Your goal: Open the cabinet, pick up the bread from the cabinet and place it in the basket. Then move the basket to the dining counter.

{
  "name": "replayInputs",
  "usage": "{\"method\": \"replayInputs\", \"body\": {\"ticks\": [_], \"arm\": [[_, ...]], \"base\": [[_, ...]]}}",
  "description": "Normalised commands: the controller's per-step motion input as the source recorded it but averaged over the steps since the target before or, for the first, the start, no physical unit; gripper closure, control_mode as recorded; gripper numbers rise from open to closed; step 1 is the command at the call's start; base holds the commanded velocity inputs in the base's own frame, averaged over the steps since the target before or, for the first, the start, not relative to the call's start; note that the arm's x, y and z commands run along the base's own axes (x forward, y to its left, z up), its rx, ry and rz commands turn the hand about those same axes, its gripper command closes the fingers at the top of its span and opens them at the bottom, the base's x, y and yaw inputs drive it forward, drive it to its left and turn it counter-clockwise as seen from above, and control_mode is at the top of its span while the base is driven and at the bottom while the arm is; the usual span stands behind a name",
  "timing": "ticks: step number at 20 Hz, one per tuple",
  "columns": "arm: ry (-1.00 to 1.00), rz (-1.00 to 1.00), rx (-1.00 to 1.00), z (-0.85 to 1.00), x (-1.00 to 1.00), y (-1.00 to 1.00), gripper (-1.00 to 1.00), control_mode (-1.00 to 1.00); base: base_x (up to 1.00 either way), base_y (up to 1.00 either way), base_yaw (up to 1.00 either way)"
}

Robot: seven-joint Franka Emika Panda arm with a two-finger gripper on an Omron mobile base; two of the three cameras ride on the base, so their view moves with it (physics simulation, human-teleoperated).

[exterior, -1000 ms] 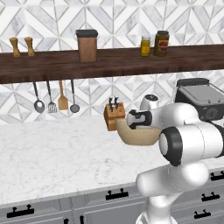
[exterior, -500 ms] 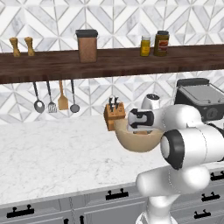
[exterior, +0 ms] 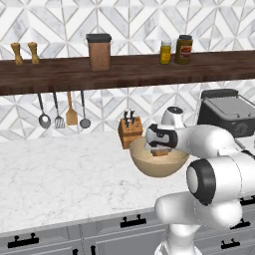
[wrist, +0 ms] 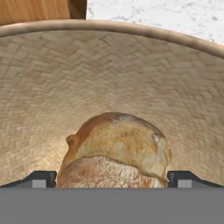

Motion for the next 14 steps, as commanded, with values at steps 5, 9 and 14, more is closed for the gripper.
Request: {"method": "replayInputs", "body": {"ticks": [5,9,14], "arm": [[-0.1,0.03,-0.01,0.2,-0.29,0.19,-1.0,-1.0],[-0.04,0.0,-0.01,0.01,-0.26,0.05,-1.0,-1.0],[-0.02,0.0,-0.02,0.23,0.0,0.0,-1.0,-1.0]], "base": [[0.0,0.0,0.0],[0.0,0.0,0.0],[0.0,0.0,0.0]]}}
